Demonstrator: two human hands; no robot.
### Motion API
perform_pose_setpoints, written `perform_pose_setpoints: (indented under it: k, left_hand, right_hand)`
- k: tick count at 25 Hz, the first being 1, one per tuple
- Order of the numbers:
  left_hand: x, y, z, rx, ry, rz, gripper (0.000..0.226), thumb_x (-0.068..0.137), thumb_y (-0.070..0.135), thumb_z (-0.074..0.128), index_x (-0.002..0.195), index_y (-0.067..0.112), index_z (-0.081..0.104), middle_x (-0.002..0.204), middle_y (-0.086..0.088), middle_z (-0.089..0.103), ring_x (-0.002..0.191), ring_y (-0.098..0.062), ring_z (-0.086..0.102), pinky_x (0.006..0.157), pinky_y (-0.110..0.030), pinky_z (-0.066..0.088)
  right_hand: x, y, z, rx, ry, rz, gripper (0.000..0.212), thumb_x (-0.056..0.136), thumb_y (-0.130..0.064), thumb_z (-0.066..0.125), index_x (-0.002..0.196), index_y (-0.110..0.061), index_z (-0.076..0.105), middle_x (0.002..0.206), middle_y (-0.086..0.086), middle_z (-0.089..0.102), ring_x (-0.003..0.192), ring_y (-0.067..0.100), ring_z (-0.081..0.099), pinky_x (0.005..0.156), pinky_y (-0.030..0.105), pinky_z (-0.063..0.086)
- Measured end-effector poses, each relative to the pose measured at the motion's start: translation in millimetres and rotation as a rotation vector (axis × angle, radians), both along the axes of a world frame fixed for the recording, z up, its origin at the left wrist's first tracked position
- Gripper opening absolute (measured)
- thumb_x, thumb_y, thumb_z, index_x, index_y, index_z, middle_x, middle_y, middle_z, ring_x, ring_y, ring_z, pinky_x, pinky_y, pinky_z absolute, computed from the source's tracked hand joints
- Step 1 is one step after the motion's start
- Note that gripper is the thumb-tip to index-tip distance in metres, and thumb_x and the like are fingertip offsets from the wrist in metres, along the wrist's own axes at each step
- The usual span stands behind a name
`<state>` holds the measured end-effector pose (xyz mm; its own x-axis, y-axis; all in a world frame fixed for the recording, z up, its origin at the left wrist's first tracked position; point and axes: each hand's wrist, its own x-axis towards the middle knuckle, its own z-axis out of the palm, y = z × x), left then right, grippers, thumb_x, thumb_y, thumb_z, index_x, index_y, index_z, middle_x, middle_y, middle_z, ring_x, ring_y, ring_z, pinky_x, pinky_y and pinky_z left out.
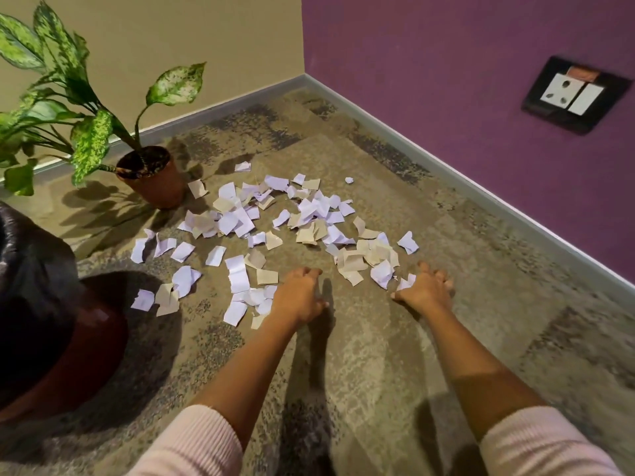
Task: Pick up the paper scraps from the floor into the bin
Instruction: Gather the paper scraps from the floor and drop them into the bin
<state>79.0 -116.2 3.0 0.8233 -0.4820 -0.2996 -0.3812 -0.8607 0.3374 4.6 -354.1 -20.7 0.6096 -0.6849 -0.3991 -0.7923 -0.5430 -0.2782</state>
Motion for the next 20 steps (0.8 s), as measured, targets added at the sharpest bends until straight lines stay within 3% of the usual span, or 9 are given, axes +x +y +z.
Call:
perform_pose_setpoints:
  k: [4, 6, 9, 11, 14, 17, 20]
  left_hand:
    - [12.2, -18.4, -6.9, -0.012, -0.007, 0.009, 0.082, 0.081, 0.038, 0.073, 0.149, 0.021, 0.03, 0.149, -0.01, 0.037, 0.134, -0.031, 0.041, 0.106, -0.045, 0.044]
    - [18.0, -25.7, -11.0, -0.03, -0.025, 0.017, 0.091, 0.079, 0.042, 0.074, 0.151, 0.02, 0.023, 0.151, -0.009, 0.032, 0.136, -0.031, 0.038, 0.104, -0.047, 0.045]
    - [27.7, -35.3, -15.7, -0.076, -0.072, 0.067, 0.112, 0.071, 0.051, 0.078, 0.154, 0.021, 0.009, 0.155, -0.01, 0.021, 0.14, -0.032, 0.029, 0.104, -0.047, 0.044]
    - [36.7, -40.8, -17.9, -0.036, -0.167, 0.078, 0.126, 0.063, 0.061, 0.078, 0.154, 0.021, 0.001, 0.158, -0.013, 0.011, 0.144, -0.036, 0.016, 0.109, -0.051, 0.035]
    - [60.7, -48.4, -20.7, 0.034, -0.189, 0.076, 0.143, 0.052, 0.075, 0.075, 0.153, 0.023, -0.012, 0.16, -0.015, -0.011, 0.147, -0.041, -0.008, 0.116, -0.058, 0.014]
    - [92.5, -52.7, -21.8, 0.09, -0.13, 0.068, 0.153, 0.045, 0.076, 0.078, 0.152, 0.027, -0.02, 0.159, -0.015, -0.025, 0.145, -0.043, -0.02, 0.114, -0.064, 0.009]
    - [122.4, -54.0, -24.9, 0.126, -0.088, 0.044, 0.155, 0.045, 0.07, 0.083, 0.149, 0.03, -0.024, 0.156, -0.016, -0.031, 0.144, -0.049, -0.018, 0.114, -0.069, 0.01]
  right_hand:
    - [19.5, -5.3, -14.3, 0.027, -0.052, -0.023, 0.063, 0.082, -0.034, 0.067, 0.137, -0.021, 0.039, 0.138, 0.02, 0.041, 0.131, 0.037, 0.033, 0.108, 0.042, 0.033]
    - [34.9, 1.2, -11.9, 0.067, -0.128, 0.009, 0.062, 0.08, -0.032, 0.069, 0.136, -0.02, 0.043, 0.134, 0.018, 0.047, 0.129, 0.035, 0.039, 0.107, 0.041, 0.035]
    - [55.6, 10.4, -5.3, 0.226, -0.399, 0.022, 0.052, 0.08, -0.012, 0.065, 0.13, -0.019, 0.053, 0.128, 0.016, 0.052, 0.118, 0.035, 0.052, 0.099, 0.045, 0.045]
    - [63.9, 8.3, -2.2, 0.227, -0.538, 0.011, 0.05, 0.077, -0.003, 0.058, 0.125, -0.018, 0.057, 0.127, 0.014, 0.053, 0.117, 0.033, 0.052, 0.098, 0.045, 0.045]
    - [73.4, -15.3, -5.2, 0.031, -0.48, 0.06, 0.047, 0.082, -0.031, 0.059, 0.128, -0.026, 0.052, 0.134, 0.009, 0.049, 0.127, 0.029, 0.035, 0.103, 0.045, 0.037]
    - [78.5, -42.1, -13.2, 0.054, -0.238, 0.115, 0.08, 0.072, -0.075, 0.051, 0.14, -0.034, 0.038, 0.148, 0.009, 0.036, 0.136, 0.034, 0.02, 0.11, 0.052, 0.028]
    - [88.5, -42.7, -14.8, 0.12, -0.144, 0.171, 0.113, 0.05, -0.096, 0.042, 0.145, -0.037, 0.028, 0.154, 0.007, 0.028, 0.14, 0.037, 0.016, 0.112, 0.056, 0.024]
